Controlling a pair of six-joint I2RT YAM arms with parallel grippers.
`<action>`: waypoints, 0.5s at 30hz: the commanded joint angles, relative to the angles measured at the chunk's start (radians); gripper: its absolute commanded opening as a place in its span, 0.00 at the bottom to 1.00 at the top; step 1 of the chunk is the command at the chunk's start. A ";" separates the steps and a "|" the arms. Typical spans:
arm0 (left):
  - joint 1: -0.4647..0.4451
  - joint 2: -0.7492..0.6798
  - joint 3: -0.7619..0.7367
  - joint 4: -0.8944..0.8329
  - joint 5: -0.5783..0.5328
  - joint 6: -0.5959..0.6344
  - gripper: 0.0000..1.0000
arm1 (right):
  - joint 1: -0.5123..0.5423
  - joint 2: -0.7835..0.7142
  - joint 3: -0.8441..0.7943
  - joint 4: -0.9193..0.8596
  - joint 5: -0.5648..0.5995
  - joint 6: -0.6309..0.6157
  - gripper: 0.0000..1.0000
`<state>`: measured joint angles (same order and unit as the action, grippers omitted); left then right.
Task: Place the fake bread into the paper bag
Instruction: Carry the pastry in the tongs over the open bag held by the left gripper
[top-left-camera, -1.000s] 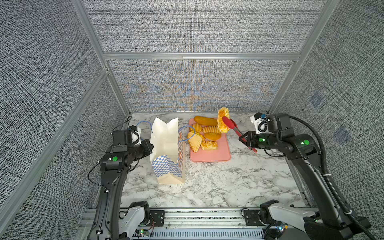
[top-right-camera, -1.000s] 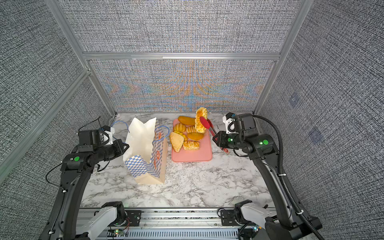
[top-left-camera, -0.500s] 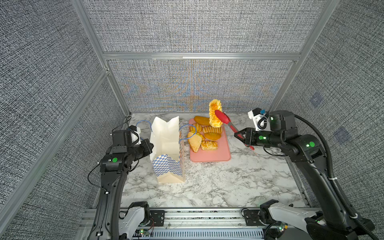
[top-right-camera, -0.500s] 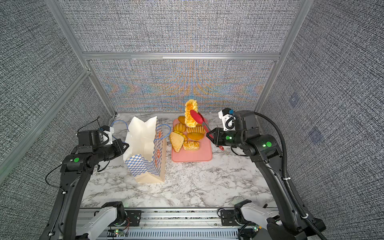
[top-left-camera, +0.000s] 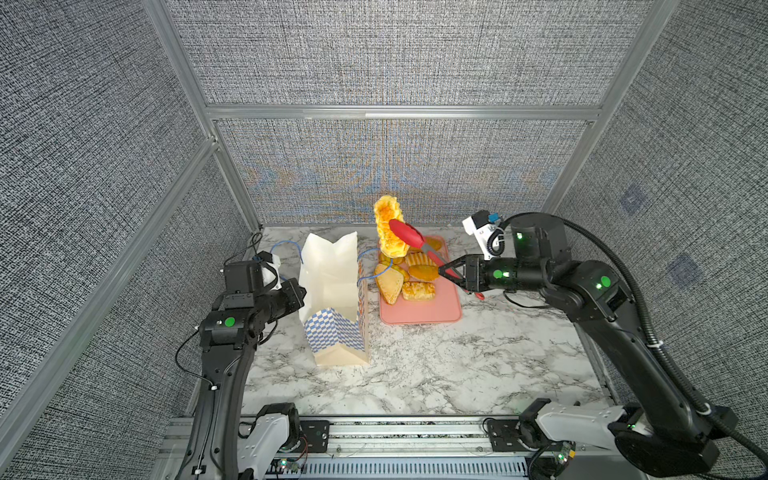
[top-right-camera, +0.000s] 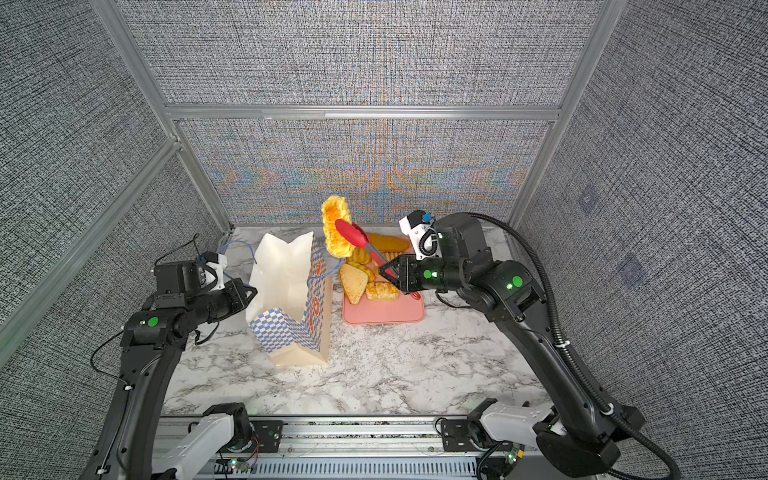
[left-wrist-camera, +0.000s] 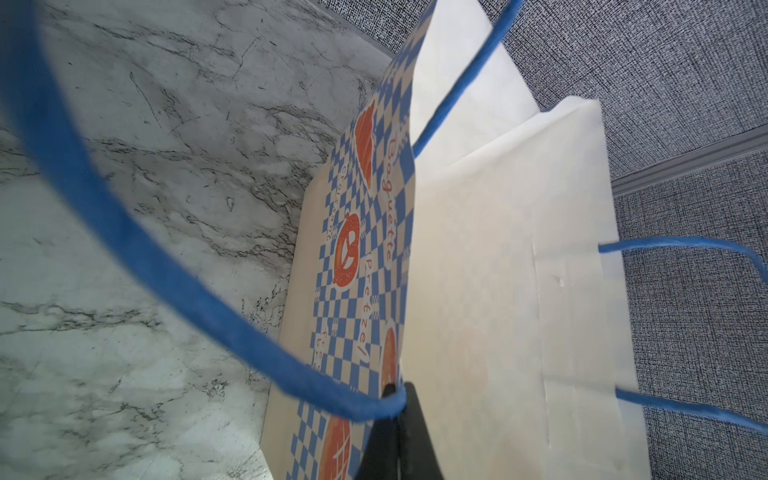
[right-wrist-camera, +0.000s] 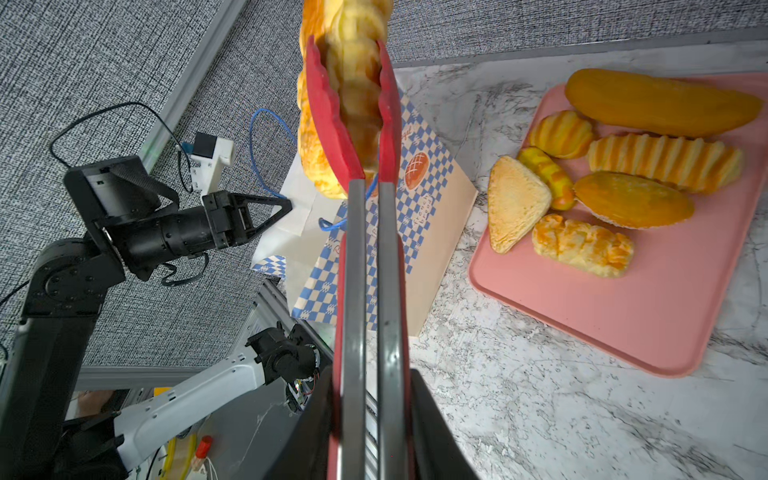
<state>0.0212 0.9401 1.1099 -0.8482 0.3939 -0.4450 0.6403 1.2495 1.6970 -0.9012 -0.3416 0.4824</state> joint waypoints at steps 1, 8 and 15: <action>-0.001 -0.004 0.000 0.027 -0.008 0.000 0.00 | 0.044 0.026 0.028 0.063 0.030 -0.004 0.28; 0.000 -0.006 0.001 0.029 -0.018 -0.004 0.00 | 0.145 0.103 0.082 0.068 0.072 -0.011 0.27; 0.000 -0.006 -0.003 0.034 -0.019 -0.010 0.00 | 0.226 0.188 0.164 0.037 0.137 -0.034 0.27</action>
<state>0.0204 0.9375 1.1084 -0.8463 0.3832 -0.4526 0.8490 1.4223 1.8336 -0.8898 -0.2428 0.4721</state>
